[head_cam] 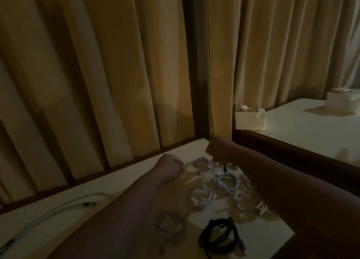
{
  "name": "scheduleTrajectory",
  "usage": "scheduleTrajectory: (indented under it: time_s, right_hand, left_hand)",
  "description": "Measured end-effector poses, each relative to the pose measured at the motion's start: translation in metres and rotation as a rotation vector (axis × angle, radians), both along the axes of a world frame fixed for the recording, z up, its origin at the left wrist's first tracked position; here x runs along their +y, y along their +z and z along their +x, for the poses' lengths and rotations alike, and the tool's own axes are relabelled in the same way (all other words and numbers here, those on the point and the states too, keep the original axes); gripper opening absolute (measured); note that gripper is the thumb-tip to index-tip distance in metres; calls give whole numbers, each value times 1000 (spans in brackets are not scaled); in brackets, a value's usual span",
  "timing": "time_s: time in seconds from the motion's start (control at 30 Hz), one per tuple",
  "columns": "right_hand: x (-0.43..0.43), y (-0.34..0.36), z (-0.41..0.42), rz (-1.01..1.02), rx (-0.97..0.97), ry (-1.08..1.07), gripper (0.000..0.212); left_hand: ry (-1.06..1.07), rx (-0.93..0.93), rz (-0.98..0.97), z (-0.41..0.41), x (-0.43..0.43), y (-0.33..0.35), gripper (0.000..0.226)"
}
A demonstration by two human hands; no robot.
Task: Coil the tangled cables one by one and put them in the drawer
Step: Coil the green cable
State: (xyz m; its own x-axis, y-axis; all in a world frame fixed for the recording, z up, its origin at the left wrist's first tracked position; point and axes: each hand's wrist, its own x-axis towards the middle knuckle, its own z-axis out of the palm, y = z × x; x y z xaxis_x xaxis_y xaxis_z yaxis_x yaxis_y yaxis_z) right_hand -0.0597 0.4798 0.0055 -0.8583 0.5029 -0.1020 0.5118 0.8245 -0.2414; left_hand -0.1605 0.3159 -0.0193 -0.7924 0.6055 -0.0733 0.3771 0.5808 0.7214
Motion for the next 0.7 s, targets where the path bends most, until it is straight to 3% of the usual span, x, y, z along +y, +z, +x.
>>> scheduleTrajectory:
  time_s: [0.03,0.1,0.17,0.33,0.5,0.6,0.7]
  right_hand:
    - [-1,6,-1,34,38,13,30]
    - [-17,14,5,-126,207,-2,23]
    - [-38,23,9,-90,385,76,22]
    - [-126,33,18,-322,481,274,18]
    - [-219,3,12,-501,244,522,13]
    - [-267,-32,0,-392,130,616,18]
    - [-296,-58,-17,-181,140,693,23]
  left_hand:
    - [-11,-16,7,2,-10,6,27]
    - [-49,-2,1,3,-35,10,22]
    - [-87,39,19,10,-68,15,14]
    - [-45,147,-2,30,-176,26,30]
    - [170,310,-11,46,-286,18,37]
    - [224,354,-49,59,-326,2,37]
    - [227,448,-81,63,-351,-23,37]
